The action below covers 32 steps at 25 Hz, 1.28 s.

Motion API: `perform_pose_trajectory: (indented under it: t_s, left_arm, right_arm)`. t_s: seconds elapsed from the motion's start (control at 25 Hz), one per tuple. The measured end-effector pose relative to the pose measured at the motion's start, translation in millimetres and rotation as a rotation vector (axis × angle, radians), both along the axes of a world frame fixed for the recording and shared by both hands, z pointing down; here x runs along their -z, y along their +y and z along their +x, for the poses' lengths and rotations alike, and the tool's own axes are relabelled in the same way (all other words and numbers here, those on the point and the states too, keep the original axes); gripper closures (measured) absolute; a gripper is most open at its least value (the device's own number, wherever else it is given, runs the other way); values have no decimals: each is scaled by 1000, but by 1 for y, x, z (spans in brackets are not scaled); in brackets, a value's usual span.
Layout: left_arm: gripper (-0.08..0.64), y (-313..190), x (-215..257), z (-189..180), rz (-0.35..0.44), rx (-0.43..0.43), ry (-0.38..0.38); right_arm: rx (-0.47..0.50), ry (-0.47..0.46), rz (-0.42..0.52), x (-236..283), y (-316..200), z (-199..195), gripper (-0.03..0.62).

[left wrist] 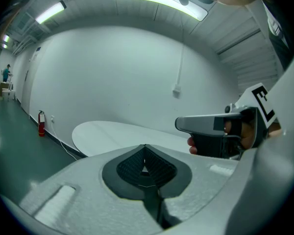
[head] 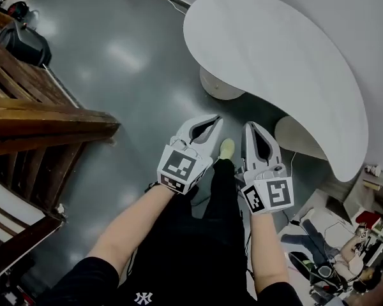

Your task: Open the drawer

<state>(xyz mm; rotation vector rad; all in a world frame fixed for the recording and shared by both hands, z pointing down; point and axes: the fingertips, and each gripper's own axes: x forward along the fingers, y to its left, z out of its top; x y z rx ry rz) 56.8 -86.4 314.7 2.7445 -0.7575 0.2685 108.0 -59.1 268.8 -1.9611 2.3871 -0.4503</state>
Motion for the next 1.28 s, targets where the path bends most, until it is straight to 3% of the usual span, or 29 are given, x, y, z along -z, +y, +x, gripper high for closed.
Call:
perform_pose_trajectory:
  t_s: [0.44,0.72,1.04,1.28]
  left_arm:
    - [552,-82,-138,24,-6,79,-56]
    - [551,-118,-231,41,29,83,-61]
    - [544,-153,-303,60,57,105,-65]
    - [461,-179,-327,71,89,142,-74]
  right_arm:
    - [110,42,-66,-136,-72,5,580]
    - [81,22,-52,-228,-98,12,580]
    - [65,13,-23,-289,-126,18,578]
    - [60,12,-10,-308,-139,27,578]
